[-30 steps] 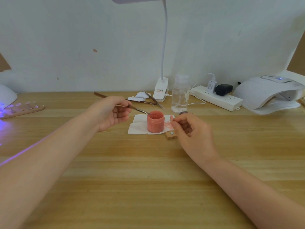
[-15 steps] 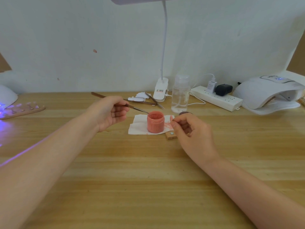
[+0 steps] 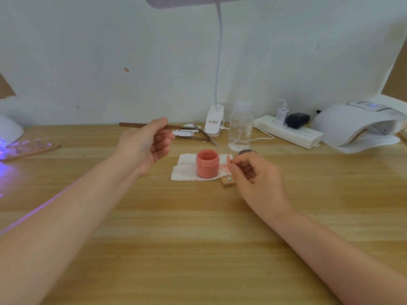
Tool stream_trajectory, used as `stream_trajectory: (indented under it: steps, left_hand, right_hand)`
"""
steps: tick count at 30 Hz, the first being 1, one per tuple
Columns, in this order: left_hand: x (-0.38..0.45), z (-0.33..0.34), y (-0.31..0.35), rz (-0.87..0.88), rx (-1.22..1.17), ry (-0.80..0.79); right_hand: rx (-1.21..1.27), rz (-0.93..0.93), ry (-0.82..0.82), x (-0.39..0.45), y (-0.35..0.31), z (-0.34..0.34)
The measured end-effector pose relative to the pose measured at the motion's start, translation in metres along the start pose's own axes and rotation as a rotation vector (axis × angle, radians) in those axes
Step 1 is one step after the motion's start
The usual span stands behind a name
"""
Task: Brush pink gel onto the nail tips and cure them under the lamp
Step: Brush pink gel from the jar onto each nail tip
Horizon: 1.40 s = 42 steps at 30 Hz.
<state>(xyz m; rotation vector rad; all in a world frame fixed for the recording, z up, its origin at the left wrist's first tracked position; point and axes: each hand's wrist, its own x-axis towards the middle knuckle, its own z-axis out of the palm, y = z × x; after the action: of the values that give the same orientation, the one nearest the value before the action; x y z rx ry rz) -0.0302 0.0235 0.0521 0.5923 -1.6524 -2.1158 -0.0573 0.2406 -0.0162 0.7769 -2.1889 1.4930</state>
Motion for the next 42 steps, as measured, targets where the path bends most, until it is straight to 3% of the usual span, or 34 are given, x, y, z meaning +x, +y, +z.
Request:
stream_trajectory:
  steps: [6,9,15,23,42]
  left_hand:
    - [-0.035,0.013,-0.006,0.146,-0.082,-0.145]
    - [-0.052,0.018,-0.014,0.3,-0.08,-0.127]
    - [-0.078,0.019,-0.038,0.666,0.256,-0.122]
    - [-0.085,0.015,-0.054,0.898,0.448,-0.254]
    - [-0.083,0.008,-0.058,0.975,0.418,-0.296]
  right_hand:
    - [0.036,0.001,0.005,-0.001,-0.002,-0.002]
    - [0.043,0.01,0.011,-0.001,-0.001,-0.001]
    - [0.062,0.022,0.025,-0.001,0.0,0.0]
    - [0.034,-0.005,0.039,-0.002,0.0,0.0]
    - [0.053,-0.008,0.027,-0.001,0.002,0.0]
